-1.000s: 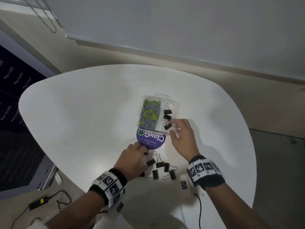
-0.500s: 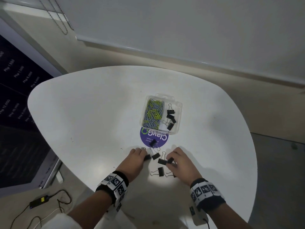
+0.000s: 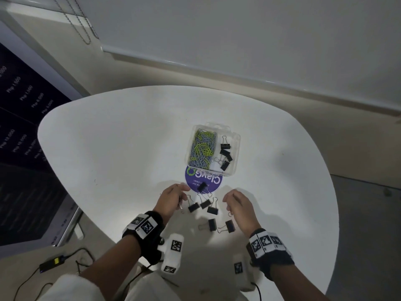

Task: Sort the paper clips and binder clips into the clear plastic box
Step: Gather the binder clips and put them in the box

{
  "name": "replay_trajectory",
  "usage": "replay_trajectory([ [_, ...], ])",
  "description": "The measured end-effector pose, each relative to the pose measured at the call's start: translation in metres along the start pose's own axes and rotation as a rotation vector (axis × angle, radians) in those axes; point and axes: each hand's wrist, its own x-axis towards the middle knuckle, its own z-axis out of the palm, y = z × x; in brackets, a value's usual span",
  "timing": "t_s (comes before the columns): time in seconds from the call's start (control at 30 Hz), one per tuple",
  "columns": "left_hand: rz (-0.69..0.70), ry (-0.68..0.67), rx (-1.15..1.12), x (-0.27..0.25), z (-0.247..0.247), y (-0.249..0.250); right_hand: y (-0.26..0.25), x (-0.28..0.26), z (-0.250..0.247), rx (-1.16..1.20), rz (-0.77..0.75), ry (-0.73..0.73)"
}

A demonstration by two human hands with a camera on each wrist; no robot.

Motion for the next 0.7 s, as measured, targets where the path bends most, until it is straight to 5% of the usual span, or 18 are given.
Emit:
replay_trajectory([
  [0.1, 0.023, -0.046, 0.220, 0.001, 0.004, -0.004, -0.001, 0.001, 0.008, -0.141, -0.100, -0.041],
  [0.2, 0.329, -0.082, 0.812, 0.000, 0.007, -0.011, 0.011, 0.006, 0.016, -0.343, -0.167, -0.148],
  [0.27, 0.476, -0.123, 1.002, 0.003, 0.008, -0.020, 0.018, 0.008, 0.018, -0.466, -0.217, -0.172],
  [0.4, 0.554, -0.127, 1.115, 0.006, 0.011, -0.029, 0.021, 0.006, 0.019, -0.535, -0.272, -0.162],
  [0.5, 0.523, -0.085, 1.159, 0.004, 0.009, -0.031, 0.023, 0.002, 0.017, -0.331, -0.244, -0.112],
  [0.7, 0.561, -0.127, 0.921, -0.003, -0.003, -0.017, 0.005, -0.003, 0.001, 0.068, 0.029, 0.000],
])
